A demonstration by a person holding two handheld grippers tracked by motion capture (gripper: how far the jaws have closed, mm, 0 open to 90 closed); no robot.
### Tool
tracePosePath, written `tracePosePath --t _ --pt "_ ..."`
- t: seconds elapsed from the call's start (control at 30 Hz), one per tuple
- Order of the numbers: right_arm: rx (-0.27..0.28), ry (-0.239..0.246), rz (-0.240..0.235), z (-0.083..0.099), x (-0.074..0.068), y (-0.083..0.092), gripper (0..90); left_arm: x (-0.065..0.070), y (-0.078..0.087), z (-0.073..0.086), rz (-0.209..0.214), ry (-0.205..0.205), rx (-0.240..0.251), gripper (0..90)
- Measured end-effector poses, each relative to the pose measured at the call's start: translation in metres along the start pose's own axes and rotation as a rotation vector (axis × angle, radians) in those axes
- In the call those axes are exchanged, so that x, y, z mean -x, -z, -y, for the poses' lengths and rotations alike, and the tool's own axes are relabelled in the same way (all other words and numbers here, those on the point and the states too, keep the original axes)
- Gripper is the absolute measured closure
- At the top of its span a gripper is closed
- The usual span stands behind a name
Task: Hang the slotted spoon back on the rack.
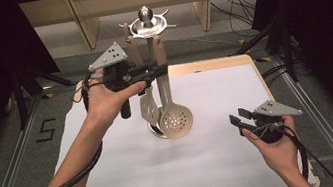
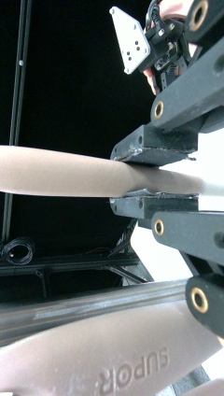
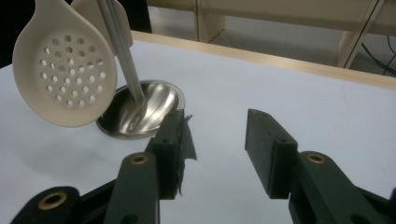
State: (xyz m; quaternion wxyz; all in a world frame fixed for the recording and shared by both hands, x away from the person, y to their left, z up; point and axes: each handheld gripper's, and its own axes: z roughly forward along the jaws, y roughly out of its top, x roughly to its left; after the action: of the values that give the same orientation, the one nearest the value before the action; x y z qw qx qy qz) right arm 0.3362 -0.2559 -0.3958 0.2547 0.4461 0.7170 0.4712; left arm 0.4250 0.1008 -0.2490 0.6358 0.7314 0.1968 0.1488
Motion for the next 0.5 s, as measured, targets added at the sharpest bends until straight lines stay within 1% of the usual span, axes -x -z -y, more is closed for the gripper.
tracePosePath --t 0.1,0.13,0.2,0.23,0.27,0.3,0.4,0.47,0.5 --pt "-0.003 -0.002 -0.002 0.0 0.0004 0.0001 58.6 -0.0013 -0.0001 0.0005 -0.002 0.002 -0.002 74.1" --pt "-0.003 -0.004 -0.001 0.0 0.0004 0.0001 58.5 -0.0025 -0.0002 0.0005 0.0 -0.007 0.0 74.1" --pt "0.0 -0.013 -0.01 -0.0003 -0.0002 0.0003 58.5 -0.0025 0.0 0.0009 -0.001 0.002 -0.002 74.0" --pt "-0.005 -0.004 -0.003 -0.0002 0.0004 0.0003 58.5 -0.003 0.0 0.0009 -0.002 0.0 -0.003 74.0" --pt "0.001 -0.01 -0.004 -0.0002 0.0 0.0001 58.5 -0.0036 -0.0001 0.001 -0.002 -0.002 -0.001 74.0" --pt "-0.003 -0.007 -0.008 0.0 0.0001 -0.0006 58.5 -0.0033 0.0 0.0013 -0.002 0.009 -0.001 74.0" --pt "-0.003 -0.008 -0.007 0.0001 0.0001 -0.0005 58.5 -0.0035 -0.0002 0.002 -0.002 0.024 0.003 73.9" --pt "-0.001 -0.01 -0.005 -0.0003 0.0001 0.0003 58.5 -0.0048 -0.0002 0.0019 -0.002 0.021 0.002 73.9" --pt "-0.003 -0.009 -0.006 -0.0004 0.0001 0.0004 58.5 -0.0044 -0.0004 0.0023 -0.003 0.033 0.004 73.8"
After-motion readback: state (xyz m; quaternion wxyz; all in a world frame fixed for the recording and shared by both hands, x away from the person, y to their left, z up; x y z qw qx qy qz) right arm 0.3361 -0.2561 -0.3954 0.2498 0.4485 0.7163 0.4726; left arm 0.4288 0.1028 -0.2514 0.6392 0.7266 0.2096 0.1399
